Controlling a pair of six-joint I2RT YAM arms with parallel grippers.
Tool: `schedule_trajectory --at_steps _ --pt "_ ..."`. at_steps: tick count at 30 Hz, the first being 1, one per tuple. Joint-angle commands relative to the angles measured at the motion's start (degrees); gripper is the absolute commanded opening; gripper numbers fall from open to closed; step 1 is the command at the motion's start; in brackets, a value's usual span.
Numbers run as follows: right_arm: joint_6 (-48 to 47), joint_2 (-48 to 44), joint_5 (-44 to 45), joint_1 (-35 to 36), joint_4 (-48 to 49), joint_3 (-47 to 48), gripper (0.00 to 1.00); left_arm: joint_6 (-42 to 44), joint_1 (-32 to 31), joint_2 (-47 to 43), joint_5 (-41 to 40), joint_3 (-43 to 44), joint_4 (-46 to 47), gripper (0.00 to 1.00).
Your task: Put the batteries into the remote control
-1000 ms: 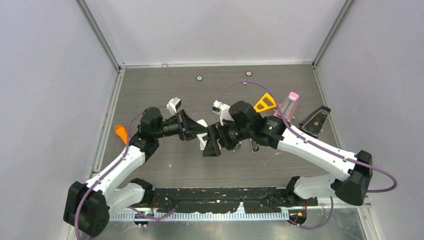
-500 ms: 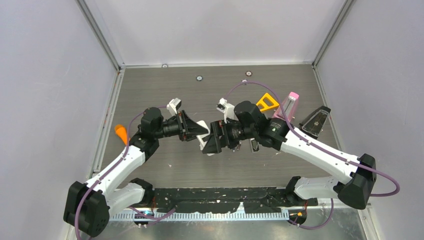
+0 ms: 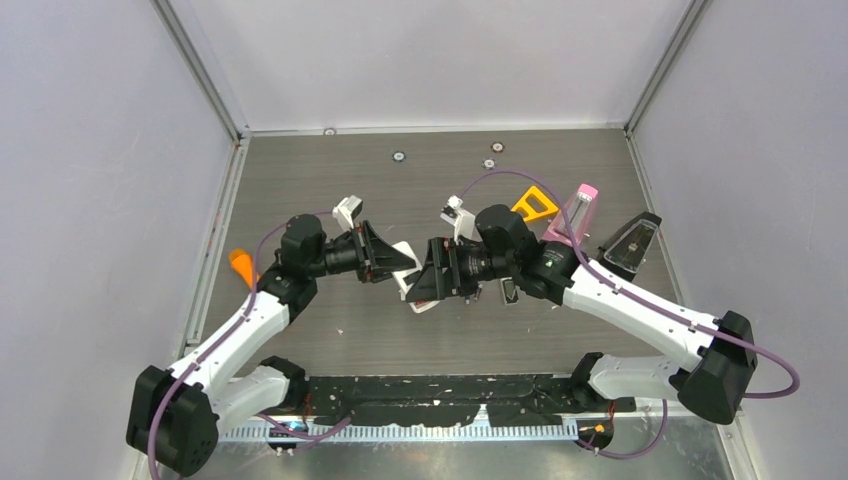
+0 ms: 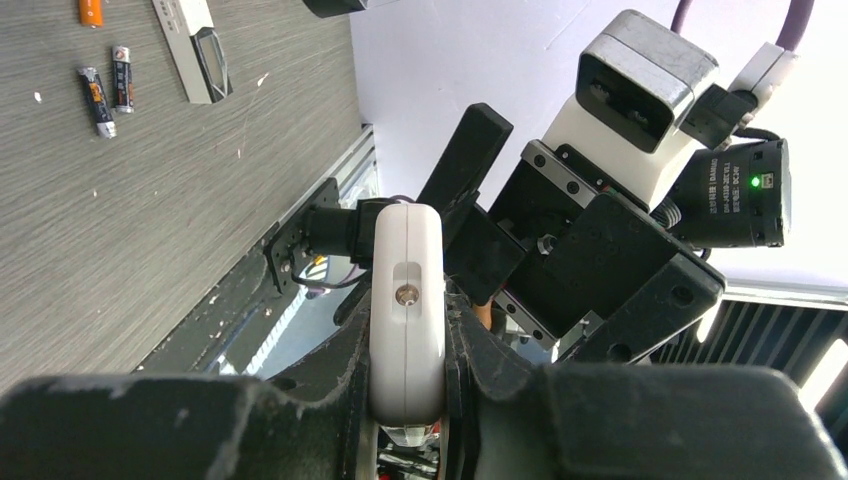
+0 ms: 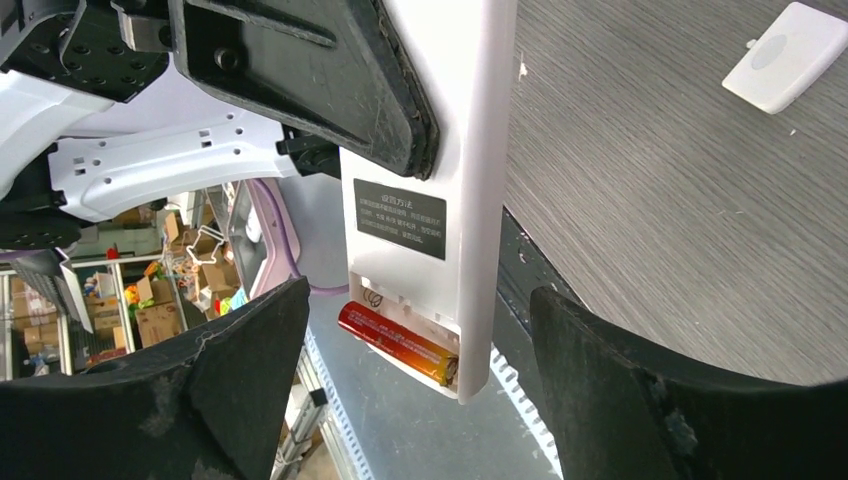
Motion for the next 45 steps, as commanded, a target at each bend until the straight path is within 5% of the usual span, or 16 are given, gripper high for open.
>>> schedule_trajectory --at_steps 1,18,30,39,45 --pt "1.93 -1.86 -1.56 -0.33 3.84 -0.01 0.85 2.31 -0.25 -1.72 1.13 3.19 0.35 0.00" --pt "0.76 -1.47 -2.28 -0.37 3.88 -0.32 0.52 2.63 -0.25 -1.74 0.92 3.47 0.84 0.00" --pt "-1.16 -1.76 -1.97 -0.42 3.02 0.13 0.41 1.78 -0.25 -1.31 1.06 3.88 0.70 0.00" --pt "1.12 -2.24 -2.10 -0.43 4.24 0.59 0.67 1.99 -0.25 -1.10 1.09 3.87 0.57 0.00" --pt "0.41 -2.57 -3.29 -0.38 5.13 0.01 0.71 1.89 -0.25 -1.13 0.97 3.86 0.44 0.00"
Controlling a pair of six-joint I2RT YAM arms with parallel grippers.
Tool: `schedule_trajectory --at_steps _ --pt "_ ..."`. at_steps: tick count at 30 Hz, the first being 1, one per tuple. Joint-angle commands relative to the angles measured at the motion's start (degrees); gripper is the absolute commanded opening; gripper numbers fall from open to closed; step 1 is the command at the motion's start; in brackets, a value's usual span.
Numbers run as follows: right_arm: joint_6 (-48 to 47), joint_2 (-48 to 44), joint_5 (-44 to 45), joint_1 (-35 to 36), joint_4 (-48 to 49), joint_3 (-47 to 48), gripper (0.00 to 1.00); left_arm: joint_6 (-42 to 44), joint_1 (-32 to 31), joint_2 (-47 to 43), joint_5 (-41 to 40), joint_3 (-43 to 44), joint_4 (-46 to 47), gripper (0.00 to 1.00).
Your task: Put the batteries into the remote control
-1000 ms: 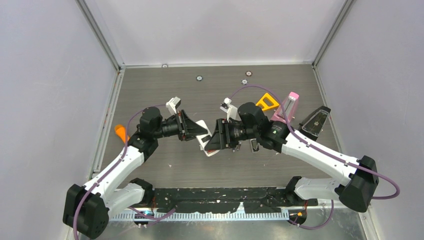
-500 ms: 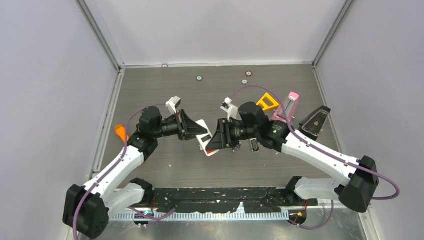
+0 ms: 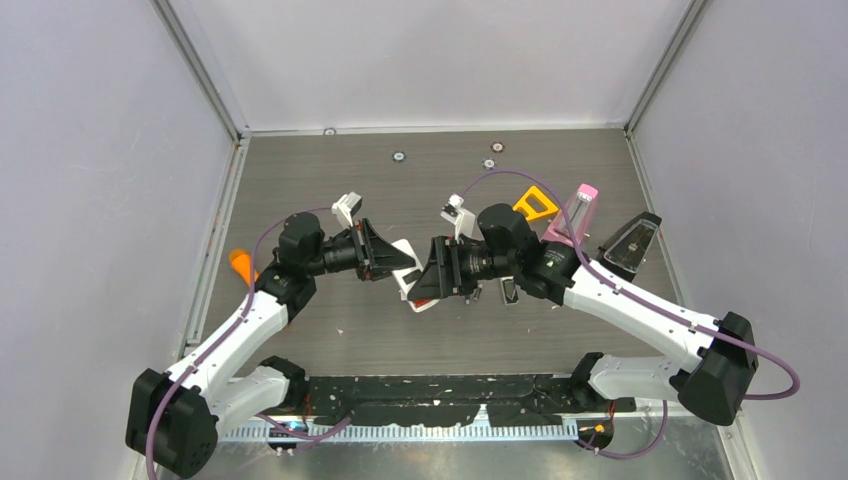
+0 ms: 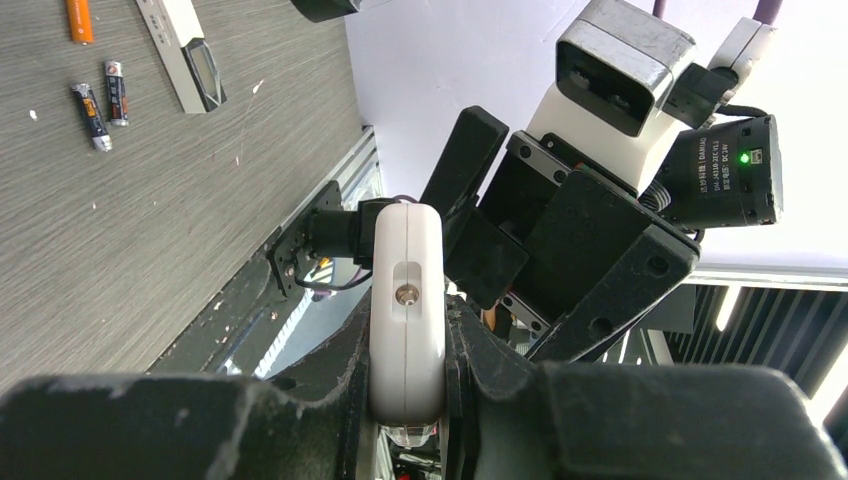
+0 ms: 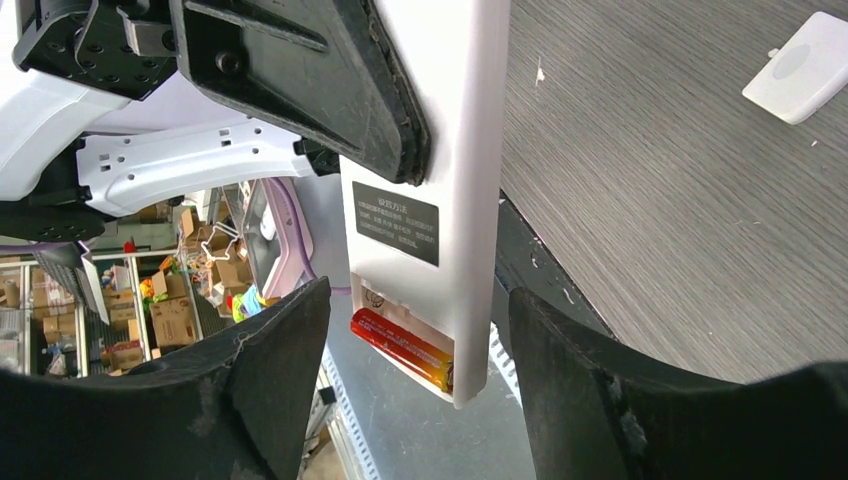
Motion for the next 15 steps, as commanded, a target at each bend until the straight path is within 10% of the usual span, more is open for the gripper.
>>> schedule_trajectory --at_steps 1,15 --pt "-0.95 -2.42 -1.68 0.01 3.37 0.69 0.71 -0.41 -0.25 -0.48 0.64 2.52 1.30 0.00" --pt "-6.56 -1.56 -3.42 0.20 0.27 1.98 0.71 -0.94 -0.25 -0.23 0.41 2.61 0.17 0.00"
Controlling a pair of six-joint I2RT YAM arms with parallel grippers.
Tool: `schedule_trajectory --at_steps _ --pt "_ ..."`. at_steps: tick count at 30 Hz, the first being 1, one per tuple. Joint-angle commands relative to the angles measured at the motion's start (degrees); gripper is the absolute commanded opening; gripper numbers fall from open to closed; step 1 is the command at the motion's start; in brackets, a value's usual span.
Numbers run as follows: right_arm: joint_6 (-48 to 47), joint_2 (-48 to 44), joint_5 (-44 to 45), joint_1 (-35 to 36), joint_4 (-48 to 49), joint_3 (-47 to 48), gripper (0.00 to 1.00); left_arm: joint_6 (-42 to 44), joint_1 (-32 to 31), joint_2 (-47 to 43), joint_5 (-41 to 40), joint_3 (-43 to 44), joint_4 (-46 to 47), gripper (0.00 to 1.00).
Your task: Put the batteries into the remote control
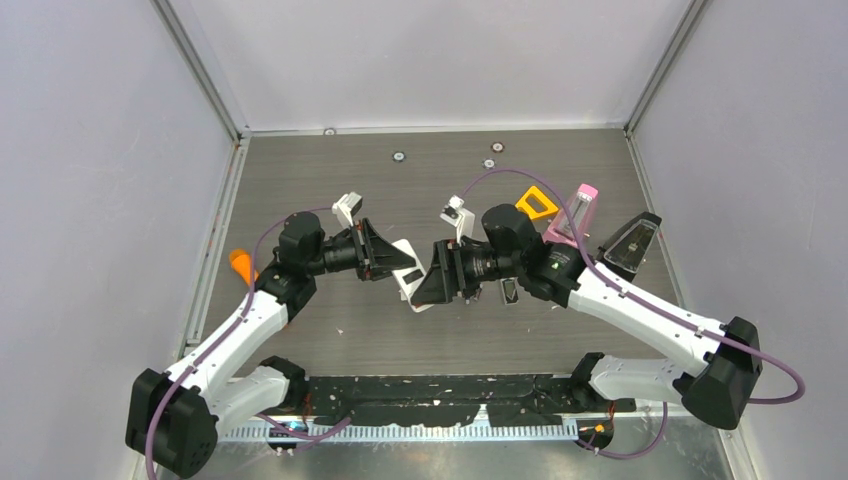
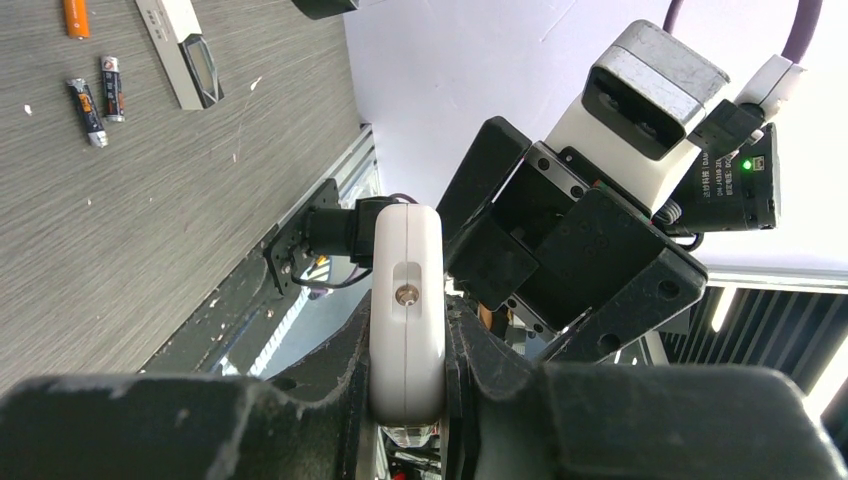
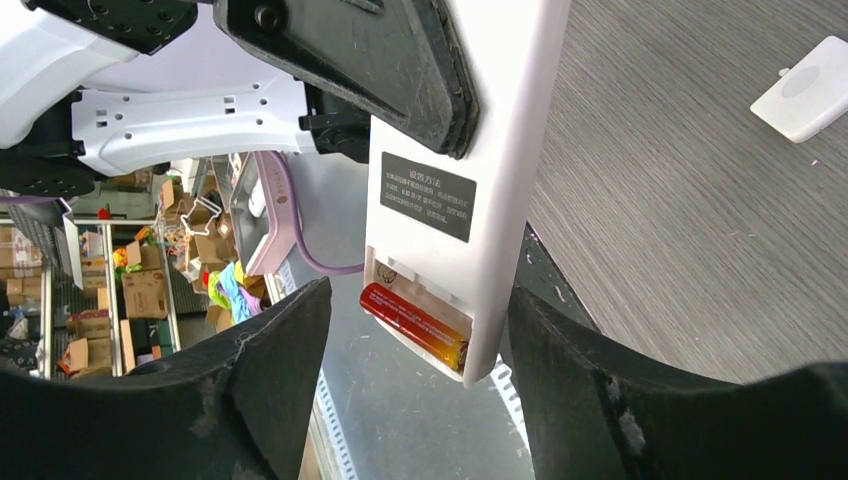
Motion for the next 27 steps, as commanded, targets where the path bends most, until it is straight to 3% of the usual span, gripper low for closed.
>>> schedule_trajectory --at_steps 1,6,11,17,27 --pt "-2.40 0.20 -1.26 0.27 0.26 2.29 0.72 -0.57 -0.20 -0.23 0.35 2.22 0.83 0.00" --pt "-2.97 0.92 -0.99 0.71 -0.05 2.50 0.77 -0.85 -0.21 -0.14 0.59 2.19 1.12 0.00" --pt "-2.78 1.90 -1.01 0.77 0.14 2.70 0.77 -0.98 -0.20 -0.55 0.57 1.89 1.11 0.00" --pt "-2.12 1.91 -1.31 0.76 0.92 2.14 0.57 -1.03 -0.20 -0.61 0.55 1.84 1.17 0.00" --pt "-0.42 0.29 -2.82 0.80 4.95 -0.11 0.42 -2.73 -0.20 -0.96 1.21 1.47 3.11 0.00"
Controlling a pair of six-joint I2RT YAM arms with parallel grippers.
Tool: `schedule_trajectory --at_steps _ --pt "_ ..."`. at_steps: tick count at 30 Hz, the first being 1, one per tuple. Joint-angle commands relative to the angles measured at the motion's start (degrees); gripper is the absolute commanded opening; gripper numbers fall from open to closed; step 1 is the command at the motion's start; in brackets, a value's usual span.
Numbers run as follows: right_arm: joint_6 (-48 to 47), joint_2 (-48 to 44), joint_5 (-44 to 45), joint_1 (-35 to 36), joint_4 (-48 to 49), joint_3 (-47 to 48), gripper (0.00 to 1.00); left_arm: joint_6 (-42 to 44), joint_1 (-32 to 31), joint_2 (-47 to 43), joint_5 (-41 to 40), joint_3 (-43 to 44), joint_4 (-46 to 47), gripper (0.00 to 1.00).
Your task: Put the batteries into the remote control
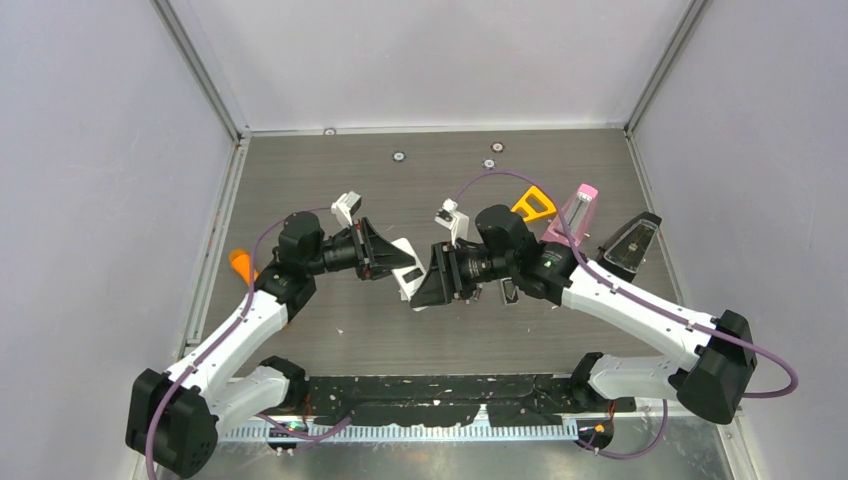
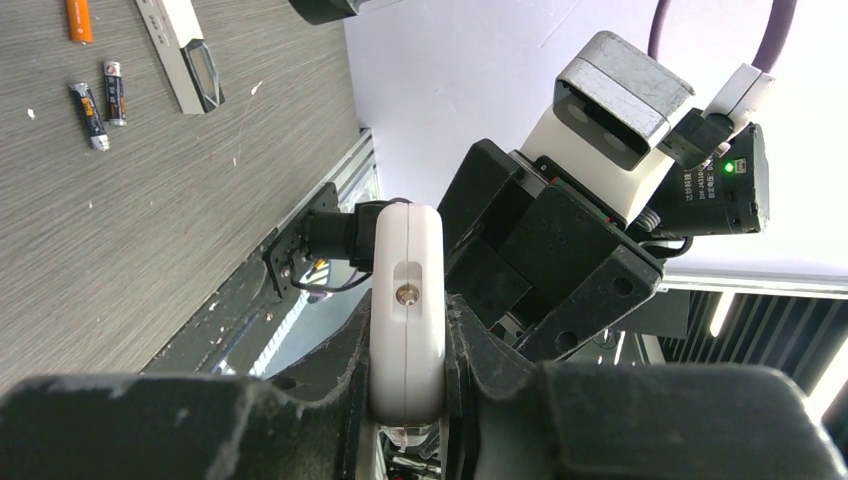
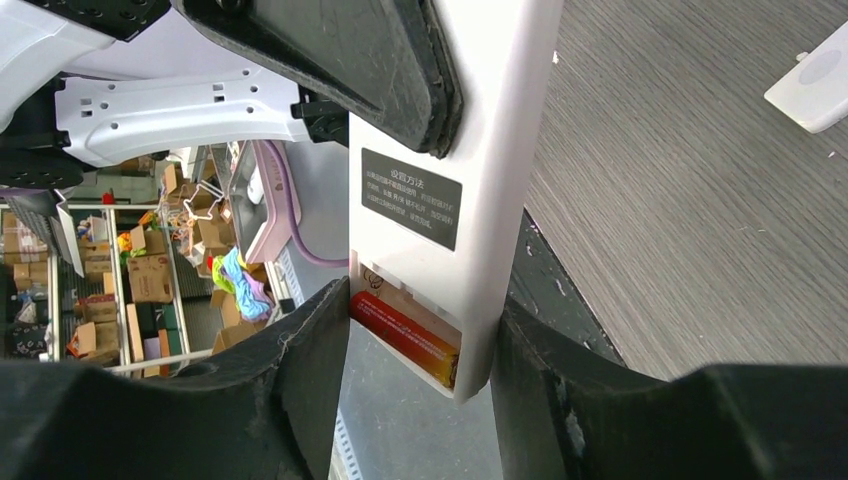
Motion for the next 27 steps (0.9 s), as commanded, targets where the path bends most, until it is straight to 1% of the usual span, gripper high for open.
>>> schedule_trajectory --at_steps 1,3,4,6,7,8,9,10,11,13,15,18,20,22,26,27 --pt "0.67 -2.11 -1.53 0.33 5.50 -0.37 0.41 -3.03 -0.20 -1.03 1.78 1.29 3.50 0.00" --pt "1.16 -2.74 -1.78 0.32 6.53 -0.83 0.36 -3.96 -0.20 -0.94 2.07 0.97 5.03 0.00" --pt "1.36 -2.94 -1.80 0.30 6.68 -0.94 0.31 -4.40 -0.20 -0.83 2.24 0.85 5.57 0.00" --pt "1.46 -3.36 -1.52 0.32 6.46 -0.93 0.30 -5.20 -0.20 -0.67 2.48 0.65 6.77 0.00" --pt "1.48 -3.61 -1.41 0.32 6.28 -0.89 0.40 -5.28 -0.20 -0.65 2.53 0.57 7.07 0.00" --pt "1.72 -3.79 -1.35 0.32 6.21 -0.88 0.46 -5.44 -0.25 -0.60 2.59 0.54 7.23 0.00" --pt "2.05 -3.90 -1.30 0.27 6.39 -0.92 0.59 -5.48 -0.21 -0.66 2.61 0.55 7.58 0.00" --pt "2.22 -4.17 -1.34 0.31 6.57 -1.06 0.64 -5.51 -0.20 -0.75 2.61 0.62 7.78 0.00" --pt "2.57 -4.27 -1.43 0.31 7.12 -1.15 0.71 -5.49 -0.20 -0.86 2.56 0.49 8.04 0.00" --pt "3.19 -4.62 -1.50 0.34 7.78 -1.34 0.80 -5.53 -0.21 -1.01 2.60 0.43 8.43 0.00" --pt "4.20 -4.94 -1.54 0.32 8.80 -1.76 0.83 -5.58 -0.23 -1.19 2.59 0.14 9.06 0.00" --pt "6.01 -5.69 -1.77 0.24 10.93 -3.11 0.84 -5.82 -0.25 -1.53 2.53 -0.11 10.16 0.00" --pt "7.71 -6.25 -1.81 0.24 13.02 -4.55 0.82 -5.97 -0.21 -1.77 2.36 -0.42 11.20 0.00" --pt "9.16 -7.02 -1.57 0.23 15.39 -5.48 0.78 -6.32 -0.20 -1.92 2.28 -0.78 12.17 0.00" --pt "10.30 -8.02 -0.94 0.23 16.41 -6.37 0.66 -7.76 -0.20 -2.08 2.40 -1.67 15.04 0.00" --pt "10.45 -8.34 -0.81 0.21 16.50 -6.44 0.65 -8.07 -0.20 -2.07 2.42 -1.83 15.59 0.00"
